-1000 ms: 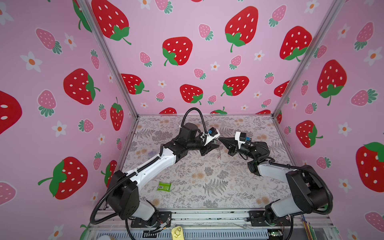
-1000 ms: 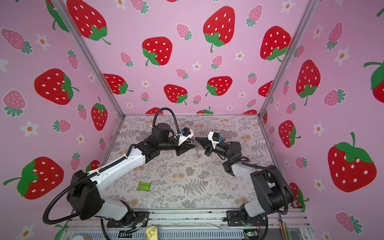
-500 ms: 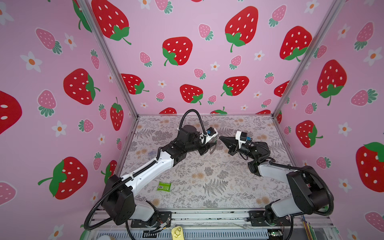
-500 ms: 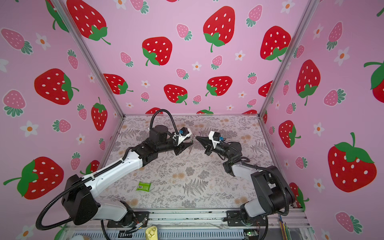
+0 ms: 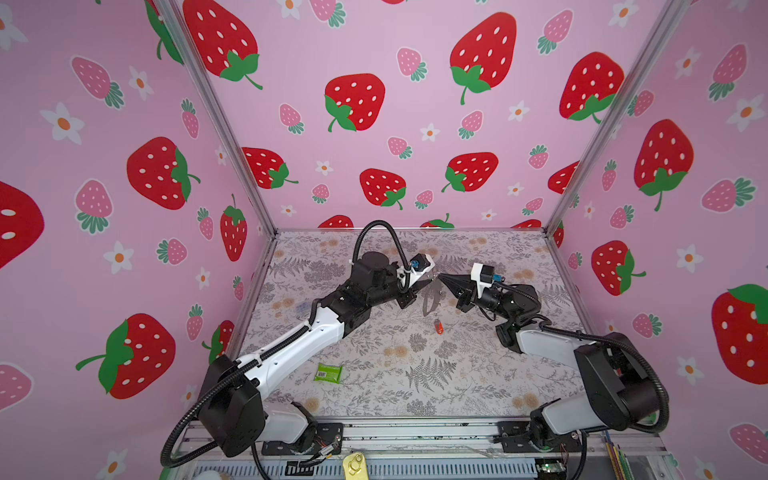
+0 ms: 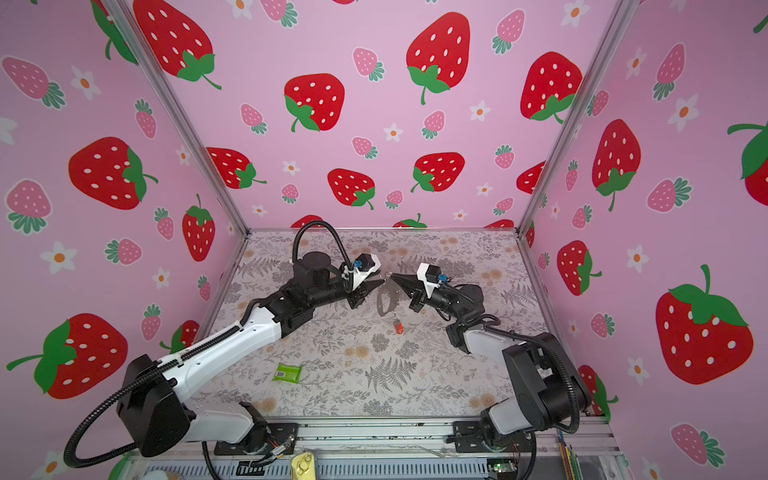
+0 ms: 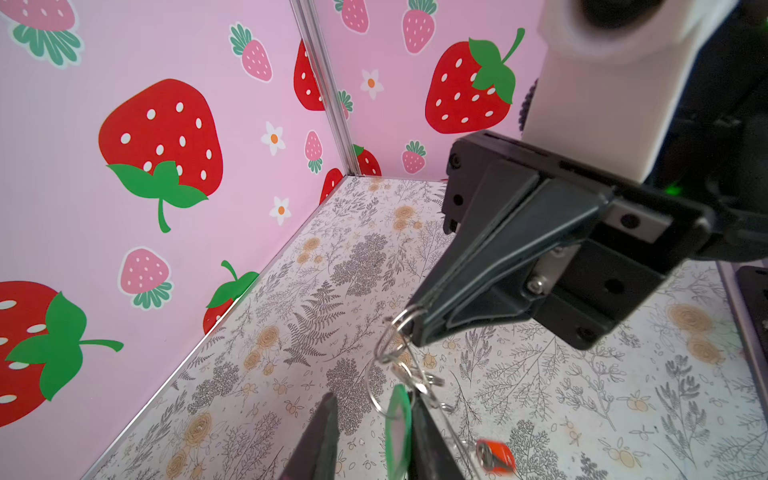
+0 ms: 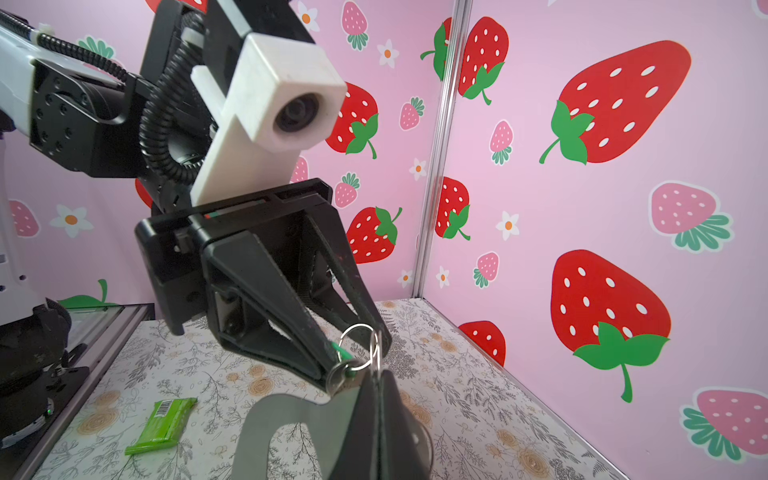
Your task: Put the keys on the keyring
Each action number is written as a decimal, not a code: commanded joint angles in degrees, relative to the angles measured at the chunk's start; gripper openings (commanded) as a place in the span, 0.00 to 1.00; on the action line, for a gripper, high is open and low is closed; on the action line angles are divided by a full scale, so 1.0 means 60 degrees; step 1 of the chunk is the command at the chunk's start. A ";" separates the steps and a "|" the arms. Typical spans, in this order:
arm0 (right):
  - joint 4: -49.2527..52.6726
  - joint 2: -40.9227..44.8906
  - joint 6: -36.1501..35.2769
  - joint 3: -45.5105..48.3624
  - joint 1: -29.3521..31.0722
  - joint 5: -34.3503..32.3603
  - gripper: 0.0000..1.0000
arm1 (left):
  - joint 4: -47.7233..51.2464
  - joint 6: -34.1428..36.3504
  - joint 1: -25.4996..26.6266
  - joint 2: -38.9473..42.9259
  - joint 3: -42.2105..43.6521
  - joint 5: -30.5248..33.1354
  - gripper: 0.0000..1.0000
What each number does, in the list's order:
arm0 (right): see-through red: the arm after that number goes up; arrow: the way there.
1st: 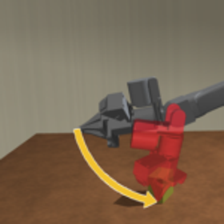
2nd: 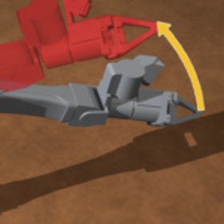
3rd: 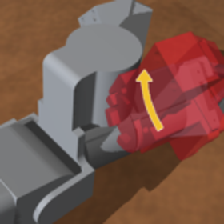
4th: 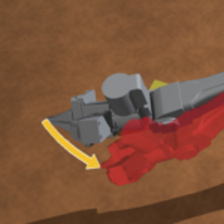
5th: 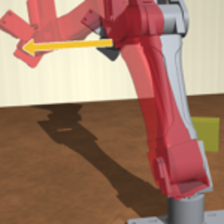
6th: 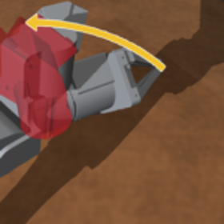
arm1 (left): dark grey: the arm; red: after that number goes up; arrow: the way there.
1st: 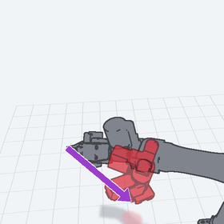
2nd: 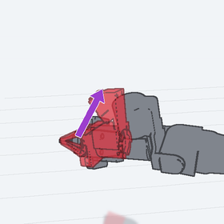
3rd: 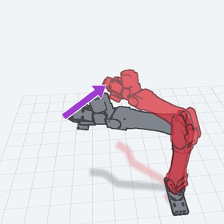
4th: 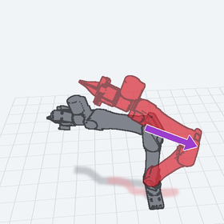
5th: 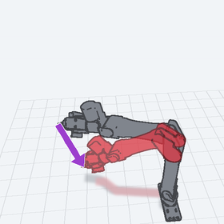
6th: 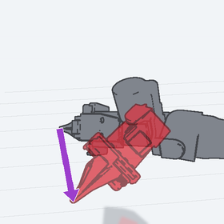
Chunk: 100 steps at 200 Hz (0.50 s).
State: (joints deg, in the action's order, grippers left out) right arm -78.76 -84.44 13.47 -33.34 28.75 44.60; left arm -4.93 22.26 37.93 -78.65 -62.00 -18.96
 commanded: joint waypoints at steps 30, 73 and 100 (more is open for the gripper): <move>-0.0503 0.0151 0.0113 -0.0013 0.0057 0.0075 0.00 | -0.0224 0.0084 0.0050 -0.0029 -0.0009 -0.0529 0.22; 0.0040 0.0417 -0.0491 0.0051 0.0042 0.0147 0.00 | 0.0480 -0.0386 -0.0827 0.0086 -0.0215 -0.2147 0.36; 0.0664 0.0601 -0.0941 -0.0032 0.0042 0.0277 0.00 | 0.1481 -0.1249 -0.1561 -0.0158 -0.0973 -0.3897 0.35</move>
State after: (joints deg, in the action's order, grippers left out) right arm -75.99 -83.09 10.41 -33.34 28.75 45.06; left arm -1.48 19.31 31.62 -78.76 -62.13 -30.89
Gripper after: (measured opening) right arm 0.041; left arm 0.354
